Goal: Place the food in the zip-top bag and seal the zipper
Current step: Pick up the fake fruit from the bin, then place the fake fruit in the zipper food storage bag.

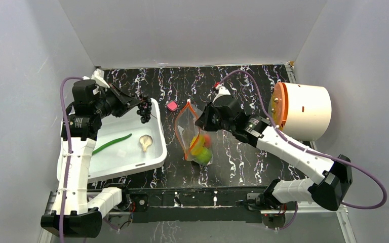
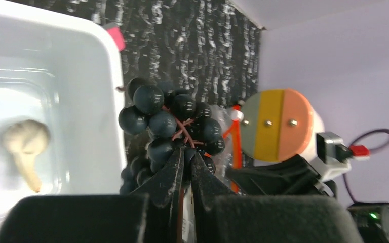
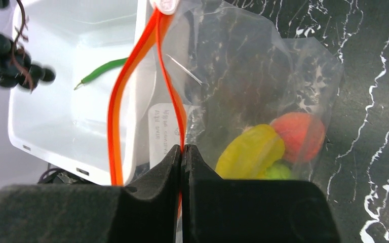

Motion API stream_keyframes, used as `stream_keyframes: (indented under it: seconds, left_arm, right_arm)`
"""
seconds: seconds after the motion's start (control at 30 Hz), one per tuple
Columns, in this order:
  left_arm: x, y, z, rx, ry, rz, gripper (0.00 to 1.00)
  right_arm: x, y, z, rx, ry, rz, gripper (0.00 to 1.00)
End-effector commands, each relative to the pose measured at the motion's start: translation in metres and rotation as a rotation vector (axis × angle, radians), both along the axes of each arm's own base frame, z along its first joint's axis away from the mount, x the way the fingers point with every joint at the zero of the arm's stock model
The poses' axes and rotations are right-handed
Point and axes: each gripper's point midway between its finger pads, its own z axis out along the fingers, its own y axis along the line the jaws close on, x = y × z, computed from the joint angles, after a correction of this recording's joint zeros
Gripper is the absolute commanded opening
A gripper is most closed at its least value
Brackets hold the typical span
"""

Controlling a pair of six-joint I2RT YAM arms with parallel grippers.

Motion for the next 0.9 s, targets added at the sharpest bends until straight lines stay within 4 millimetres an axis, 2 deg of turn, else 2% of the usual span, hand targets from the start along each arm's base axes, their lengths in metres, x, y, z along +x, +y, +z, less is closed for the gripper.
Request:
stream_keyframes:
  seconds: [0.0,0.1,0.3,0.63,0.87]
  left_arm:
    - [-0.011,-0.040,0.048,-0.206,-0.085,-0.154,0.00]
    - [-0.015,-0.050,0.059,-0.268,-0.096,-0.188,0.00]
    - [-0.022,-0.056,0.079,-0.336,-0.151,-0.203,0.00]
    - [-0.023,-0.065,0.080,-0.427,-0.154,-0.213,0.00]
    - [-0.021,-0.067,0.075,-0.457,-0.148,-0.207,0.00]
  right_arm:
    - [0.017,0.017,0.048,0.114,-0.089,-0.028,0.00]
    - [0.022,0.018,0.054,0.129,-0.097,-0.053,0.00]
    - [0.025,0.030,0.066,0.197,-0.108,-0.035,0.00]
    - [0.024,0.050,0.082,0.298,-0.089,0.005,0.00]
    - [0.025,0.054,0.090,0.336,-0.081,0.004,0.00]
